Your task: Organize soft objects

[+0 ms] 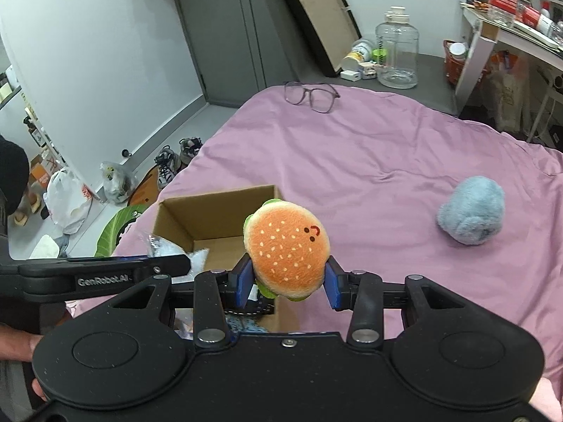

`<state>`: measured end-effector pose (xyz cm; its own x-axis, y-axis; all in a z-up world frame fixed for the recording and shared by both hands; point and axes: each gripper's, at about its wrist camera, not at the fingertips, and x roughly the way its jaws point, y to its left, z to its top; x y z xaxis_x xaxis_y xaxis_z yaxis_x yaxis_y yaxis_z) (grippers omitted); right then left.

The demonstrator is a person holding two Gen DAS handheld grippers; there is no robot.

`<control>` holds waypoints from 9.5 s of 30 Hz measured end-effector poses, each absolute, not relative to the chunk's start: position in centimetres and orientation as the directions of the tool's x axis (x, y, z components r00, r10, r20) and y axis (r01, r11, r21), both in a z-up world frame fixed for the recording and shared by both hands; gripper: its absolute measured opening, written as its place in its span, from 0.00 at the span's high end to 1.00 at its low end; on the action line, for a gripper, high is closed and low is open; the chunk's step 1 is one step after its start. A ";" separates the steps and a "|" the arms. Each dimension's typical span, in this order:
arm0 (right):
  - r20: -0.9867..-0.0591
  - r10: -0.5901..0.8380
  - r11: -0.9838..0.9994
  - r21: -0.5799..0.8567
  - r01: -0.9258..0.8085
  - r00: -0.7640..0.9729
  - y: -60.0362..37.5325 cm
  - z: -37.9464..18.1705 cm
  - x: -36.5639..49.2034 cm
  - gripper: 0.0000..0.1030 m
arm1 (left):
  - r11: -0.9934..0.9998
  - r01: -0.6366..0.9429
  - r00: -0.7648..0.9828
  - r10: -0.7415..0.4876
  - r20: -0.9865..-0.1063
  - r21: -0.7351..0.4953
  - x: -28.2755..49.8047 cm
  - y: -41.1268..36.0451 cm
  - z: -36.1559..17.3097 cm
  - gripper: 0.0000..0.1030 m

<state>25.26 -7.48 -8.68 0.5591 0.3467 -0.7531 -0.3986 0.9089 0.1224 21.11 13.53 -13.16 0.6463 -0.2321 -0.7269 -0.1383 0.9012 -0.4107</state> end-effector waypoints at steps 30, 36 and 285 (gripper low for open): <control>-0.739 0.344 0.931 0.188 -0.313 0.579 -14.0 -8.6 25.5 0.25 | 0.954 -0.122 0.614 -0.144 -0.776 -0.273 22.6 10.4 -10.6 0.46; -0.728 0.335 0.940 0.212 -0.268 0.599 -17.0 -8.6 25.9 0.23 | 0.958 -0.107 0.597 -0.152 -0.788 -0.266 23.4 7.9 -10.1 0.44; -0.607 0.516 0.841 0.226 -0.492 0.604 -20.9 4.1 6.7 0.00 | 0.971 -0.159 0.714 -0.013 -0.701 -0.179 0.1 2.6 2.7 0.08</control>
<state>6.74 -20.92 4.12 0.6044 0.5163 -0.6068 -0.4919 0.8409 0.2256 0.14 2.61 2.71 0.7135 -0.0126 -0.7005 -0.1586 0.9710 -0.1789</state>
